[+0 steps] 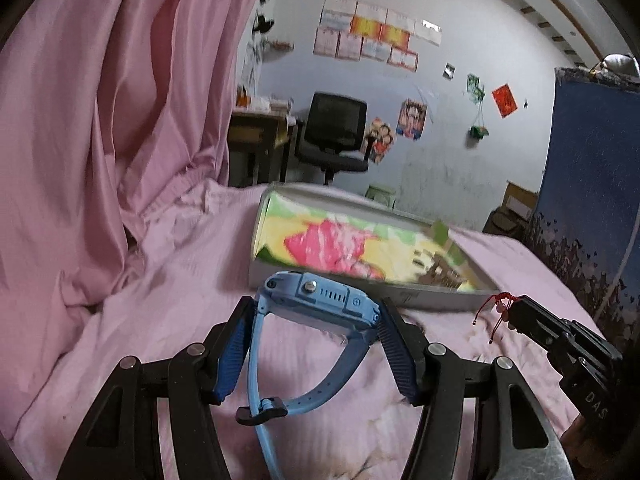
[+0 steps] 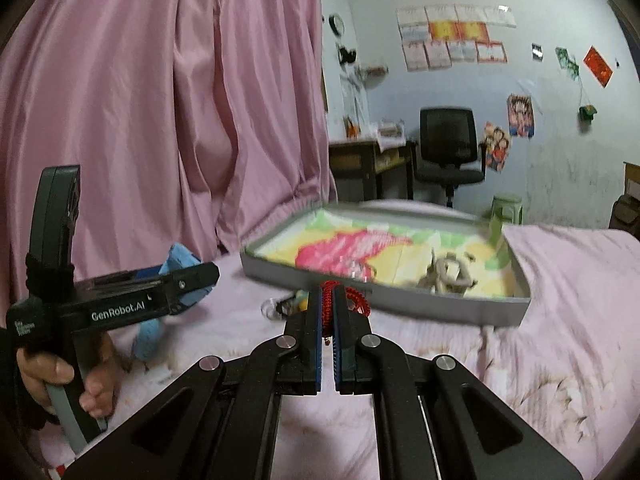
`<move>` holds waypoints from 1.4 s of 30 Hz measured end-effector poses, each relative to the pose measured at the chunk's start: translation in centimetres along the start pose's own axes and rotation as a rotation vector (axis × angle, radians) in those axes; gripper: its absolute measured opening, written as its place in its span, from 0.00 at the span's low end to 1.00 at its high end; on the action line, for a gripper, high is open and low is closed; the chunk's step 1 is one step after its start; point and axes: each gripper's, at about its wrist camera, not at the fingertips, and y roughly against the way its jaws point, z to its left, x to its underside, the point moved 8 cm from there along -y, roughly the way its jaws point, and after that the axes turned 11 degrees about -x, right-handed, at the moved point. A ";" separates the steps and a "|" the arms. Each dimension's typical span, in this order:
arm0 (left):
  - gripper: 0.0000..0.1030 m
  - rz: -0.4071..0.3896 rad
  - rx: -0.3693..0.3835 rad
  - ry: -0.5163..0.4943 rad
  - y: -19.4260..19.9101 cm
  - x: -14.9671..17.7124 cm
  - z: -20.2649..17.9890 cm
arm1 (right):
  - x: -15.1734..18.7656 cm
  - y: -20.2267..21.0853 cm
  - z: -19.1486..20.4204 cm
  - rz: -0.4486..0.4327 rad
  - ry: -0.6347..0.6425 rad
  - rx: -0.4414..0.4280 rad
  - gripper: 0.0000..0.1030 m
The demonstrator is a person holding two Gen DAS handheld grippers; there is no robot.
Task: Organize jewelry
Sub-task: 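Carry the keychain and smartwatch into the tray and open both tools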
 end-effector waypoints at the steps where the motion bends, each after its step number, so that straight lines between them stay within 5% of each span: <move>1: 0.57 -0.013 0.003 0.007 0.1 -0.5 -0.2 | -0.6 0.3 -0.1 -0.025 0.003 0.002 0.04; 10: 0.57 -0.144 -0.004 0.013 0.3 -4.3 -2.3 | -4.9 0.5 -2.5 -0.176 -0.009 0.035 0.04; 16: 0.57 -0.141 -0.004 0.016 -2.5 -5.5 -3.9 | -7.0 -1.0 -4.4 -0.221 -0.004 0.056 0.04; 32: 0.57 0.135 -0.019 0.014 -13.8 -3.9 -7.3 | -3.0 -7.8 -12.7 -0.096 -0.170 0.095 0.04; 42: 0.58 0.259 -0.041 -0.020 -15.6 -1.9 -7.8 | 0.3 -9.8 -15.2 0.021 -0.276 0.128 0.04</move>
